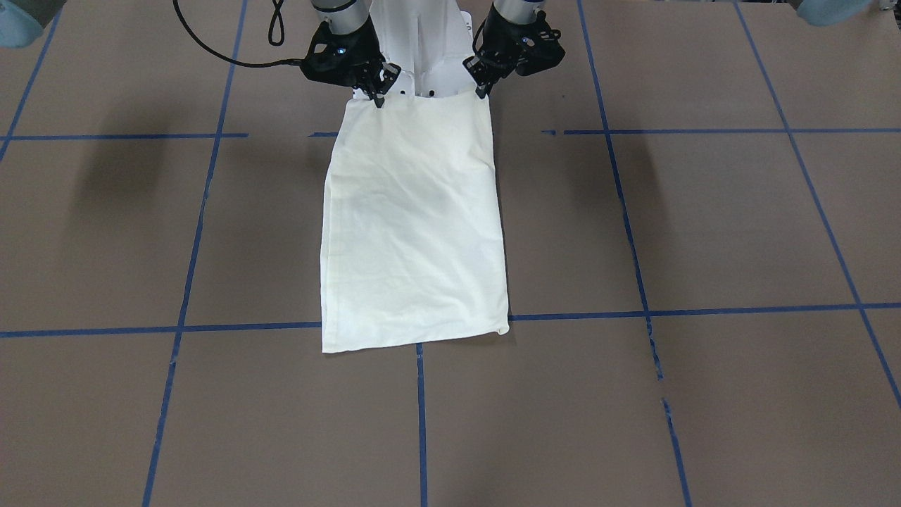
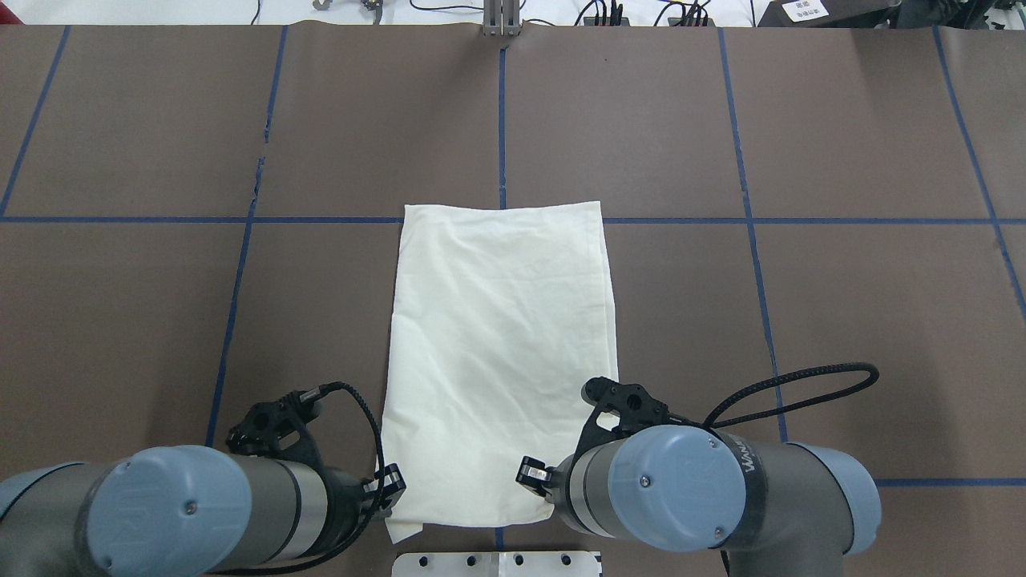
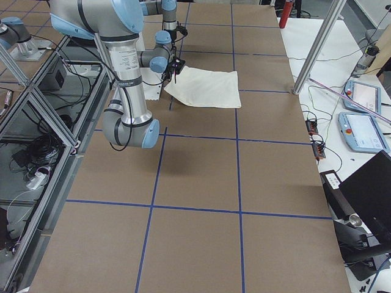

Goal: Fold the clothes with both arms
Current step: 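Pull the folded shirt toward the robot with both grippers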

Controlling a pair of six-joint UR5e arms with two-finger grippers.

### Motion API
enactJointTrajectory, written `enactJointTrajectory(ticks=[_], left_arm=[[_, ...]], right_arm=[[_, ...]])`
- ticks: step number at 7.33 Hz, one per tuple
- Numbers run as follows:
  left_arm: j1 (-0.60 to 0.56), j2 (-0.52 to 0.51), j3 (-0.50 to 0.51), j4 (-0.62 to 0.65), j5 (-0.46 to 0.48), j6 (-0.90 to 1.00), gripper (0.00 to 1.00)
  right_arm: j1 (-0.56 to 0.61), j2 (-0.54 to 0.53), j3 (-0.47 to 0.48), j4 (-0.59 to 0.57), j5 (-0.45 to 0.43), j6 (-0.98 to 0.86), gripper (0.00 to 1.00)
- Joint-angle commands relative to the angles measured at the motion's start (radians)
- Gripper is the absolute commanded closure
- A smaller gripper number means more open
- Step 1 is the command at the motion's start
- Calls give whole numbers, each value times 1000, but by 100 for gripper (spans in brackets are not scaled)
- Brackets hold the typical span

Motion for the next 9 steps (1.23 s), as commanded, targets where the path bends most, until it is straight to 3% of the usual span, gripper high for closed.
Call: enactJointTrajectory(ticks=[1,4,7,9], left_arm=[[22,-61,22,1,3,3,100],[-152,-112,86,-21,-7,127,100],[-344,-187,141,-35,-107,216,100],[-392,-259,354,-153,-104,218,100]], right_arm=[[36,1,-2,7,-1,-22,100],[194,22,-26,8,10,-139,100],[346,122,-218,104,85,-215,100],[416,261,-412,149,117,-226,100]])
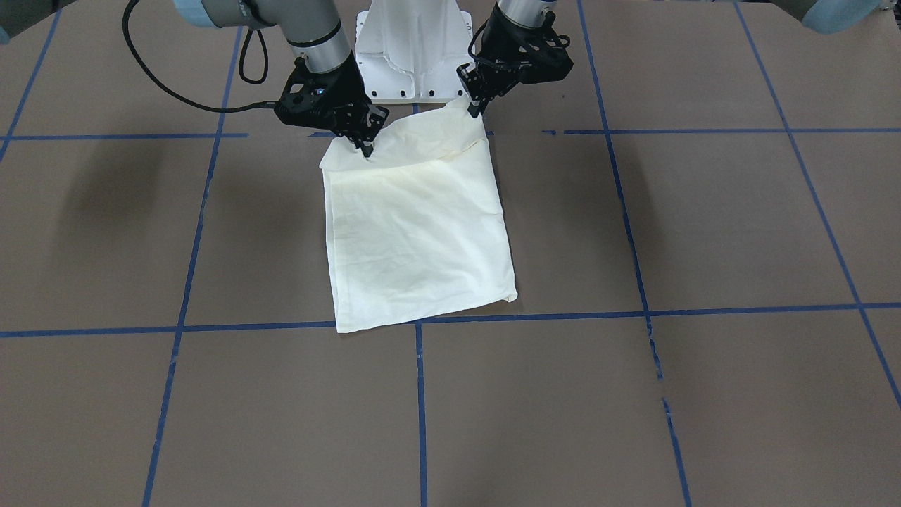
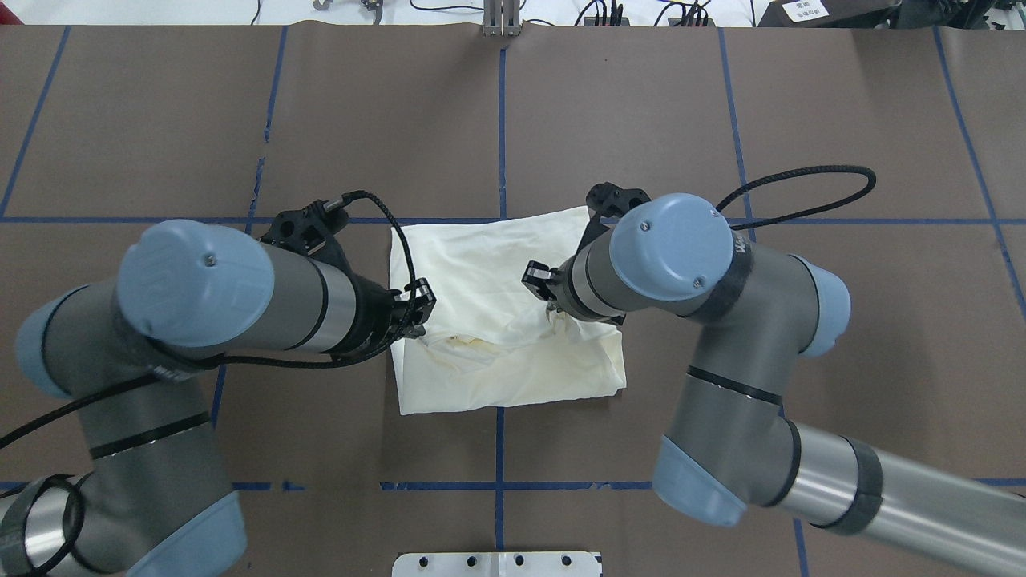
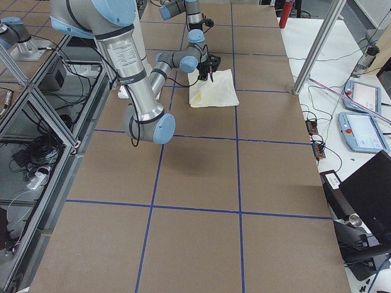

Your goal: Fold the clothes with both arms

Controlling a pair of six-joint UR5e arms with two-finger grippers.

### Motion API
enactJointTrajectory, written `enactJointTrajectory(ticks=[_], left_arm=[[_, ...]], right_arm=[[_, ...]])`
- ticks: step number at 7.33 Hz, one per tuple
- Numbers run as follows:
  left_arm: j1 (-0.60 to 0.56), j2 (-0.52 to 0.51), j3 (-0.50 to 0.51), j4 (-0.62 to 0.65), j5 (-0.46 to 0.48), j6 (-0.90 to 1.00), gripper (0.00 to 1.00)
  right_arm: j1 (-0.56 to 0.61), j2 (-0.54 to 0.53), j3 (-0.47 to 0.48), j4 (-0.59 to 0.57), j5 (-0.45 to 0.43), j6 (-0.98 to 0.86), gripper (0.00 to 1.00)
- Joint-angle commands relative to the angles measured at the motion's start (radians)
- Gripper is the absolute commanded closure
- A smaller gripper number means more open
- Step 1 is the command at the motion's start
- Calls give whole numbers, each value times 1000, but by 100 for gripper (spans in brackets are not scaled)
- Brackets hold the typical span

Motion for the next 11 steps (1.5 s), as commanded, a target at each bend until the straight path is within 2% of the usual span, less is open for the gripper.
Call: enactJointTrajectory(ticks=[1,2,3,5,7,11], left_arm=[[-60,-35,200,-143,-1,6,100],[-110,-35,245,-167,-1,7,100],[-132,-35,271,-167,-1,21,100],[-140,-73,319,-170,0,30,100],[-140,-151,423,-170,5,29,100],[-176,-157,465,-170,8,45,100]], right_arm=[[66,133,-243,90,35,-20,100],[80,153,-331,150,37,-22,100],[89,167,-380,161,37,-24,100],[107,182,-414,163,39,-24,100],[115,245,-486,163,42,-25,100],[141,271,-544,163,45,-34,100]])
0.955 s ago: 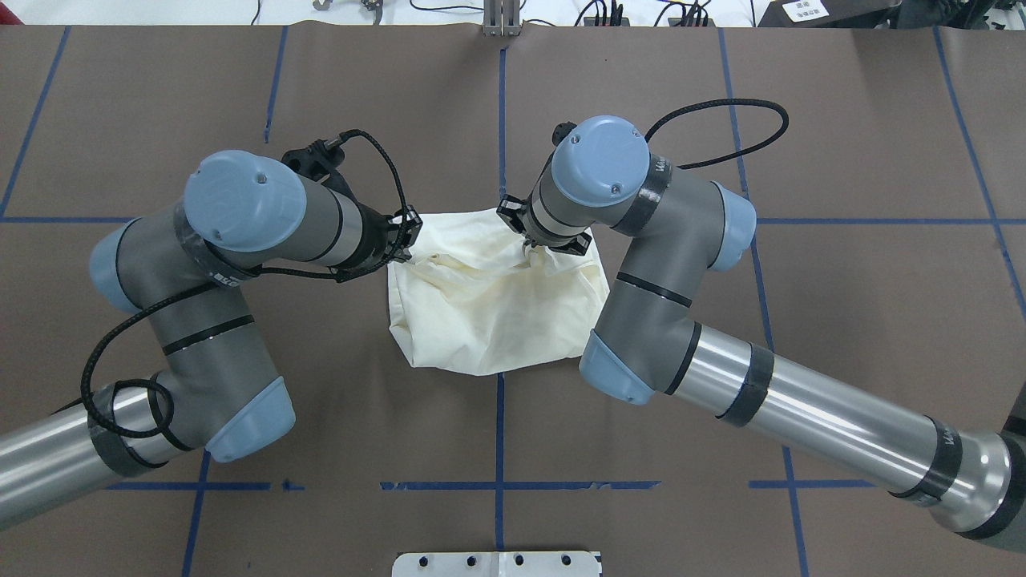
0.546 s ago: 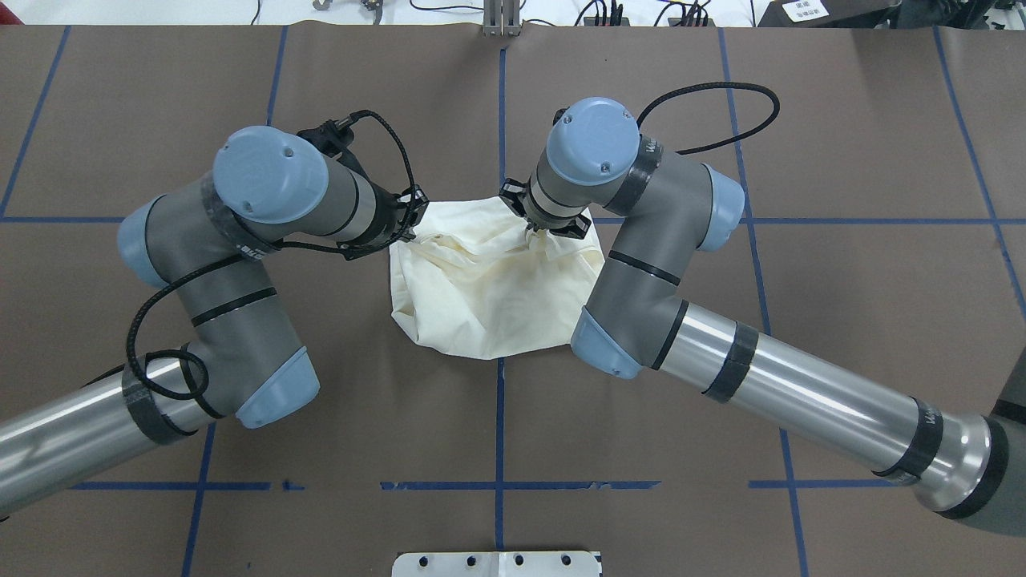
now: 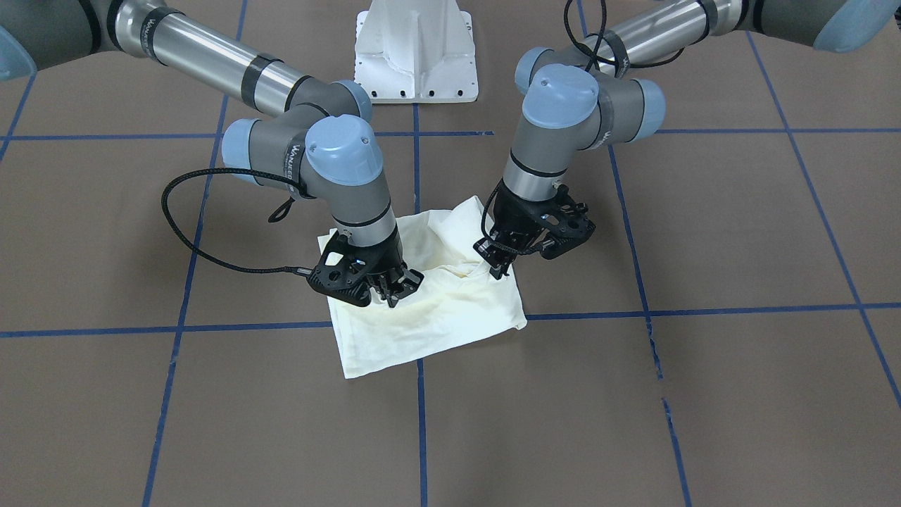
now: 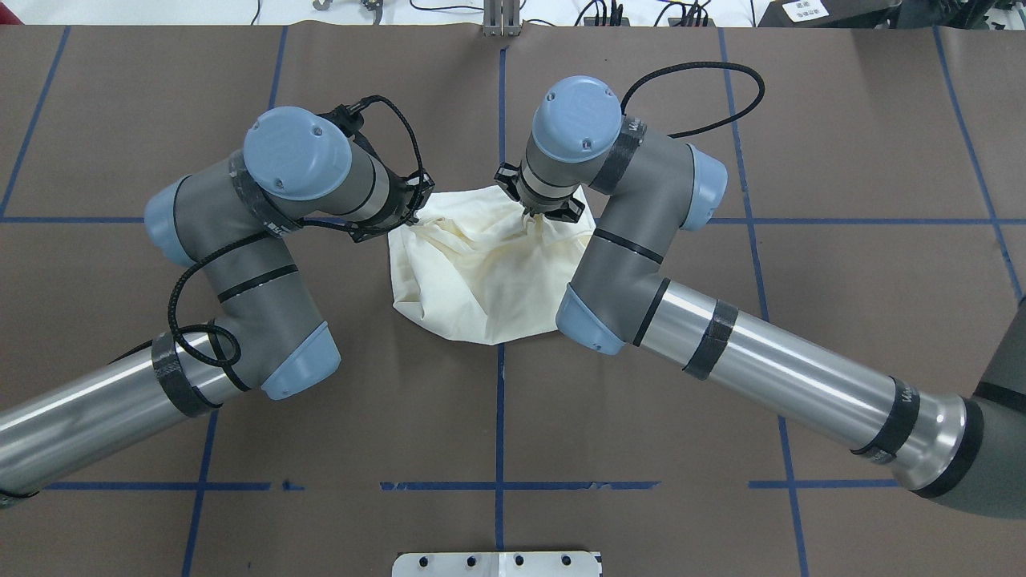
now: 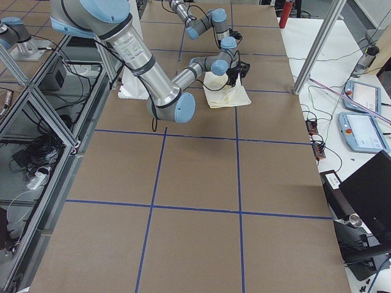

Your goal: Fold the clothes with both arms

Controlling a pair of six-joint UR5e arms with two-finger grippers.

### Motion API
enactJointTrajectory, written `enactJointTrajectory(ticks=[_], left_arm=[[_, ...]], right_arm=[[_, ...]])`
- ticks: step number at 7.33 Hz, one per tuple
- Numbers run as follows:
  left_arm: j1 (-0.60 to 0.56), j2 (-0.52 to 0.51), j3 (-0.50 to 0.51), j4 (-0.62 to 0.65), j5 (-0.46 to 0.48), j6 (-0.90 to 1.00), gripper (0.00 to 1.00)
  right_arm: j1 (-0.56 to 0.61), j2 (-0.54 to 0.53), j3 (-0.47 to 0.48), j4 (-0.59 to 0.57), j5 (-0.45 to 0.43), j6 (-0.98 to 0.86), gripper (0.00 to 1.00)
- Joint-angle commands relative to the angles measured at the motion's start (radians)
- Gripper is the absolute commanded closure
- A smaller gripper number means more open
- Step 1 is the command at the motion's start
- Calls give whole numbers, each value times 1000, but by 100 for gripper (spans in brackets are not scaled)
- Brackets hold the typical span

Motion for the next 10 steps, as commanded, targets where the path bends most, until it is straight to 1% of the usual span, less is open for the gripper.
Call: enactJointTrajectory(ticks=[1,2,3,4,5,6,7,8,9,10], left_arm=[[-16,-26,49,0,29,3,100],[-31,-66,110,-3,56,7,70],[-43,-97,171,-38,72,26,12],[-77,-105,199,-49,86,55,0],[-109,-105,204,-49,80,89,0],[-129,-105,204,-46,71,127,0],[-134,-93,199,-44,5,191,0],[-132,-38,143,-63,-34,242,0],[-114,68,41,-183,-40,239,0],[-64,111,-24,-239,-95,210,0]], right_arm=[[14,45,-64,2,0,-2,41],[21,58,-98,85,-7,-5,0],[32,66,-161,172,-9,-5,0],[47,67,-186,178,-4,-37,0],[55,66,-184,176,0,-52,0],[57,66,-178,175,23,-78,0],[57,66,-172,170,47,-100,0],[66,66,-166,167,64,-104,0],[93,63,-160,155,124,-118,0],[115,58,-122,82,158,-150,0]])
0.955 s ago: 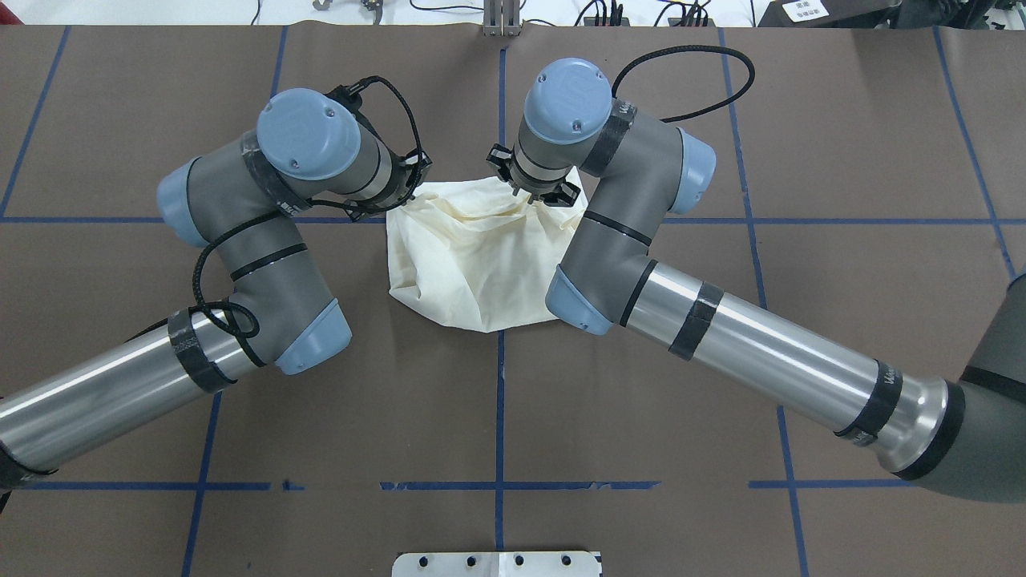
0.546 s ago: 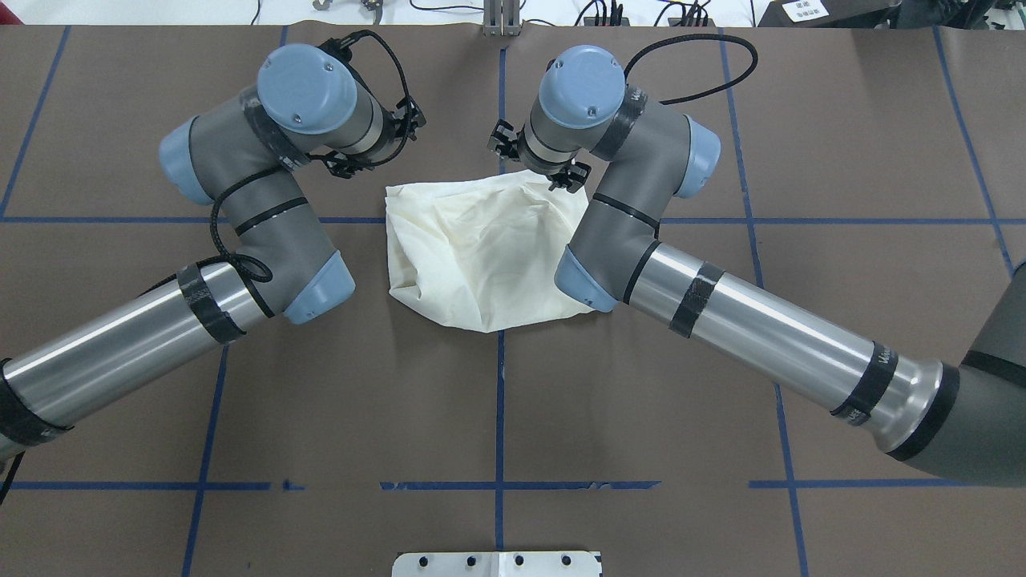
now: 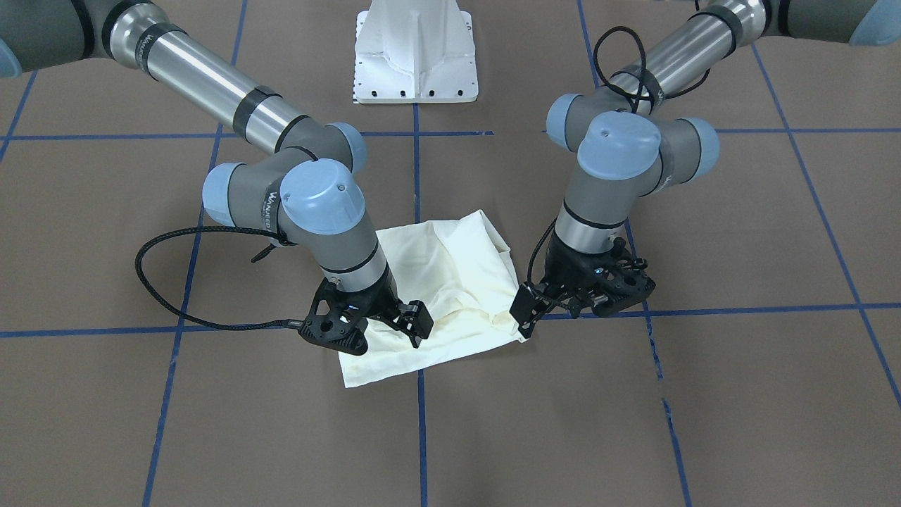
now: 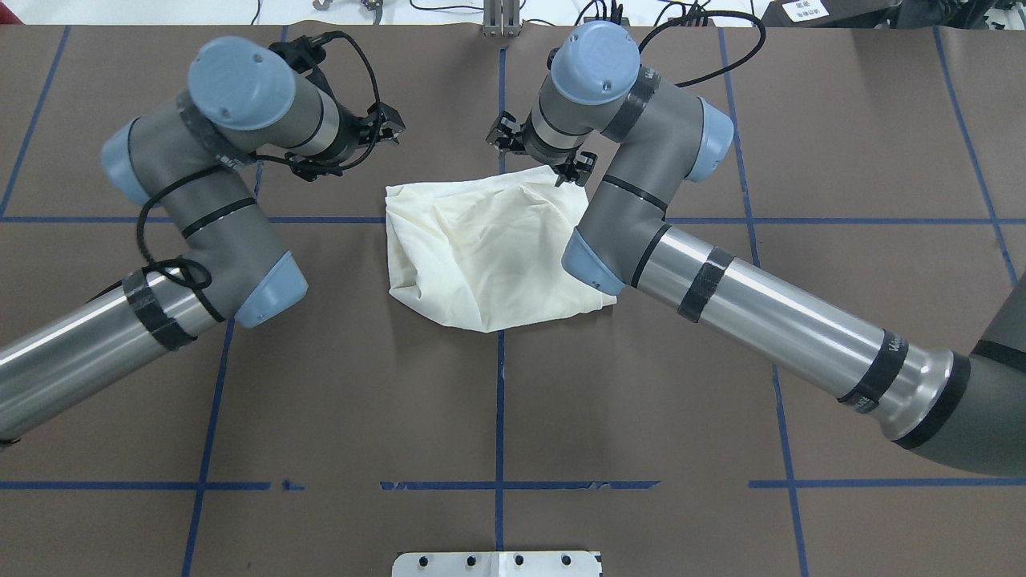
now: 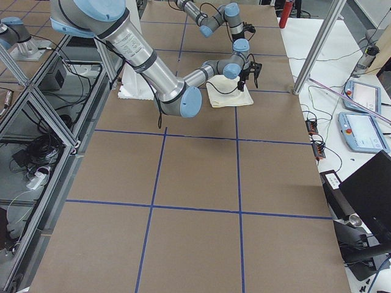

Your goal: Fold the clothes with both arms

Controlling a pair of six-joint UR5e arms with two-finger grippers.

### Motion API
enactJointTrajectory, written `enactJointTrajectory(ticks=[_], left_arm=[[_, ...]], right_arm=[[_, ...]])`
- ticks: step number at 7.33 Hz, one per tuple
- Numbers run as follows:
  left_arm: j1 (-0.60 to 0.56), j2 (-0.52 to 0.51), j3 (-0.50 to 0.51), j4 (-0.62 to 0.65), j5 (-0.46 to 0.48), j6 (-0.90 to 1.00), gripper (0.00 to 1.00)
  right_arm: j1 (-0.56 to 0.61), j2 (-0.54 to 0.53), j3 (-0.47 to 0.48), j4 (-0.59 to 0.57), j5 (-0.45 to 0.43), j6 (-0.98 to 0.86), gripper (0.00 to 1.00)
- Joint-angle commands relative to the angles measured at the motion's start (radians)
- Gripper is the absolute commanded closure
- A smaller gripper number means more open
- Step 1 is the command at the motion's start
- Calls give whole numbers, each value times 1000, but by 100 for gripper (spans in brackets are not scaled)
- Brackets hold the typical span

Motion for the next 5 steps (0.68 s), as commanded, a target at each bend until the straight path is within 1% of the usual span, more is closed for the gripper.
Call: enactJointTrajectory(ticks=[1,2,3,5], left_arm=[[77,70,-109,-90,-55,-118,0],[150,65,-106,-113,-47,-162,0],[167,64,-91,-130,-46,-182,0],[172,59,-62,-144,-46,-182,0]], right_arm=[[42,-12,84,-151,59,-88,0],[74,-17,116,-237,101,-144,0],[104,-29,144,-282,137,-188,0],[134,-73,187,-286,165,-213,0]])
